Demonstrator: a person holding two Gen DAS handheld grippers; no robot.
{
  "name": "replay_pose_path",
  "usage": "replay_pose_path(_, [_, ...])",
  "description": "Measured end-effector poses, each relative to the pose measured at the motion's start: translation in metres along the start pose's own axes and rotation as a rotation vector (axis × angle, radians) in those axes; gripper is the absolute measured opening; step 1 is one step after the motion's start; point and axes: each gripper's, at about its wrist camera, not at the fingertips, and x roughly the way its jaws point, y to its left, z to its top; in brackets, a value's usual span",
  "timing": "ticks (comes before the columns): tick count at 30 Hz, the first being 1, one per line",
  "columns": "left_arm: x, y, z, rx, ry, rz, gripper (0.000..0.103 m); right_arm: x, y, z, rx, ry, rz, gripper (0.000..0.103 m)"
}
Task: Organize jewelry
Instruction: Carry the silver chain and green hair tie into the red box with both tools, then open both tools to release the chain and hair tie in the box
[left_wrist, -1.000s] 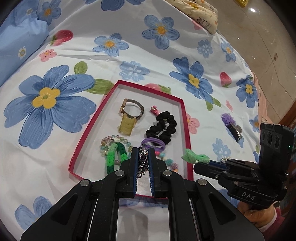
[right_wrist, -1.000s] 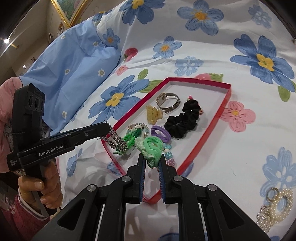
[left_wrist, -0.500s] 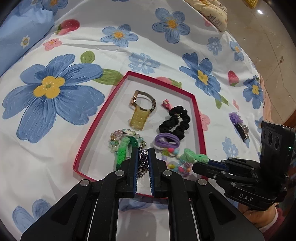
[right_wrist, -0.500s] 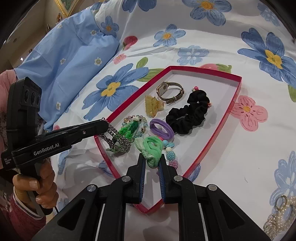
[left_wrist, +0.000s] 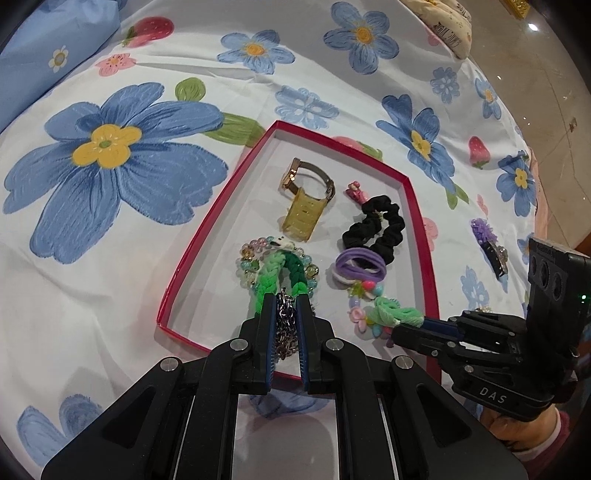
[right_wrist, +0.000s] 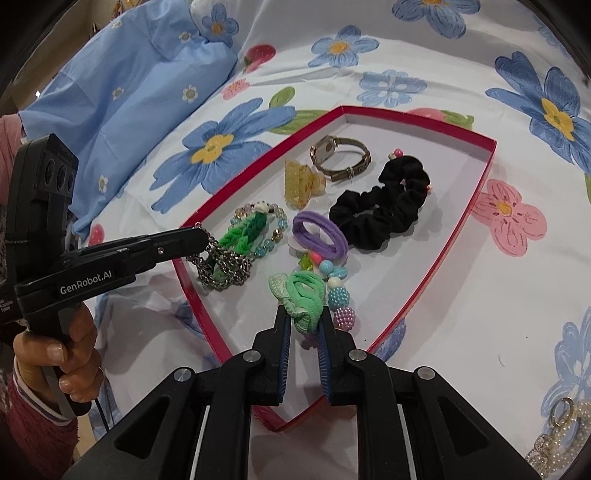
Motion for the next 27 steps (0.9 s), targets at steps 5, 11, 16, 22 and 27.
replay_pose_path(5, [0.006,0.0015,-0.0032,0.0,0.019,0.016,0.009,0.0006,0.0007,0.0008,-0.006,0.003,-0.008,0.018])
replay_pose_path(11, [0.01,0.0022,-0.0053,-0.001,0.035,0.018,0.009,0.0014,0.0,0.0012,-0.004,0.005,0.0,0.021])
replay_pose_path(16, [0.0098,0.0007,-0.0051,0.009,0.036,0.021,0.009,0.0021,0.002,0.0015,-0.015,-0.001,-0.004,0.025])
replay_pose_path(22, [0.0095,0.001,-0.0044,0.007,0.037,0.019,0.009,0.0024,0.0027,0.0014,-0.025,0.004,-0.002,0.028])
replay_pose_path(27, [0.0085,0.0024,-0.0044,0.002,0.035,0.02,0.009,0.0026,0.0043,0.0017,-0.034,0.009,0.001,0.031])
